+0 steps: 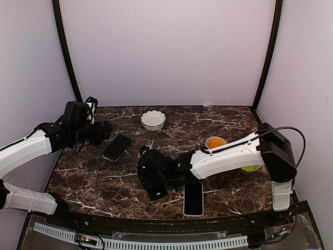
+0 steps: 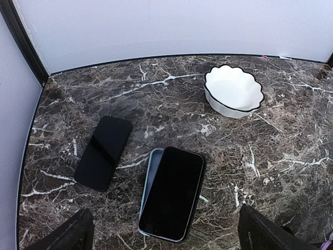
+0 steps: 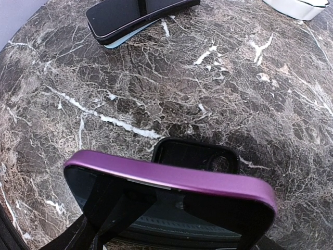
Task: Put the phone into the phone case
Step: Install the phone into the phone case.
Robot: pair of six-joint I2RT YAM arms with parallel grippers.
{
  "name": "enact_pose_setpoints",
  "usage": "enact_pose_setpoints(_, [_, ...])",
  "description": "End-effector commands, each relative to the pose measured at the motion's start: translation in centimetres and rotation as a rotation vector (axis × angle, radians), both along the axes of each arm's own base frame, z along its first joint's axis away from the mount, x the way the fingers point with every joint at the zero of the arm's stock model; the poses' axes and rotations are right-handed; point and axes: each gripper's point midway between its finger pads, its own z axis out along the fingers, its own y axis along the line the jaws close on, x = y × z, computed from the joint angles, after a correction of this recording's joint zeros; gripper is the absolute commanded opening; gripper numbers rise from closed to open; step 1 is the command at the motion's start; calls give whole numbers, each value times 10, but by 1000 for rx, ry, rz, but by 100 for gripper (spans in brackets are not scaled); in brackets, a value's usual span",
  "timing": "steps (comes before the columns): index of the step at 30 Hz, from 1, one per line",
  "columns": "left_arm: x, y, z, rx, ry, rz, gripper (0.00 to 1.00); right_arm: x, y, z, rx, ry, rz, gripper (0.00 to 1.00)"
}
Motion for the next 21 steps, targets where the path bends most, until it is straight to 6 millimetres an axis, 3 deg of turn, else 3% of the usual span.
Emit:
enact_pose_setpoints(1, [0, 1, 3, -10, -12, 1, 99, -3, 13, 5, 35, 13, -3, 0])
enact_pose_setpoints(21, [1, 2, 1, -6, -8, 0, 99, -14, -2, -34, -3, 131, -74, 0])
